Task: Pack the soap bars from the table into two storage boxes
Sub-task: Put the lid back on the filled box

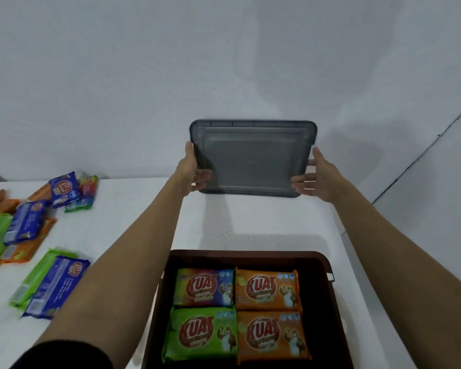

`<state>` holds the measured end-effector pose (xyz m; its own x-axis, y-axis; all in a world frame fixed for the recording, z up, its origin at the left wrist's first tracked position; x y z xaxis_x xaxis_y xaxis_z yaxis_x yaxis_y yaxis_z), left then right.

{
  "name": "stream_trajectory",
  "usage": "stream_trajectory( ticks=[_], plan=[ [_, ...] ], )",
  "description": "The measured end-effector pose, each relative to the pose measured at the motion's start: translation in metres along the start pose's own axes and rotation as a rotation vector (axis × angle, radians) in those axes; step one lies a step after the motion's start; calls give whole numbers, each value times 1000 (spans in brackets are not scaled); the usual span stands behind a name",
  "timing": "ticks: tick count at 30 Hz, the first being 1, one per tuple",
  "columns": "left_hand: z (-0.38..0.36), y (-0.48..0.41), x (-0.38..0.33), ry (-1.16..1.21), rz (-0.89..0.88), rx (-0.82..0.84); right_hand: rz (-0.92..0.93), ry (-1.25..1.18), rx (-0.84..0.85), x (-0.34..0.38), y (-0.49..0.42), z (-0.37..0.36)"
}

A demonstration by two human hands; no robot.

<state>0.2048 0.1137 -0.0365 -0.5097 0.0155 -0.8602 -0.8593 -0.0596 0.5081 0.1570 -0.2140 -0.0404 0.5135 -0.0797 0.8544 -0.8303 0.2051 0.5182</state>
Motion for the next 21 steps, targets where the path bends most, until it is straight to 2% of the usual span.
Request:
stream_trajectory(
  ticks=[2, 5, 7, 10, 16, 21],
  plan=[
    [9, 4, 5, 90, -7, 1, 21, -45, 16, -1, 8, 8],
    [16, 17, 20, 205, 14, 101, 44, -125, 54, 0, 24, 18],
    [21, 31, 24, 104, -9, 154, 52, -144, 56, 2, 38, 22],
    [28, 59, 20, -148, -114, 155, 129, -43, 56, 5, 62, 19],
    [56, 136, 9, -415, -486, -54, 454, 195, -63, 8, 134, 16],
    [78, 188, 32, -709, -578, -270, 610, 521, -206, -19, 190, 11]
  ],
)
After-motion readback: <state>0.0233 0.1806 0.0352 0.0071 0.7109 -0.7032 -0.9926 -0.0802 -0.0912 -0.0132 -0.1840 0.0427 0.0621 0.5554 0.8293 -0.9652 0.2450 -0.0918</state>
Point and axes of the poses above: each hand's wrist, its own y-axis away from the middle knuckle, its own z-axis out of the back of the hand, x = y × z, the point moved 10 cm from there along -y, towards the middle knuckle, and after that the axes turned 1 degree about y, right-handed, at the moved point
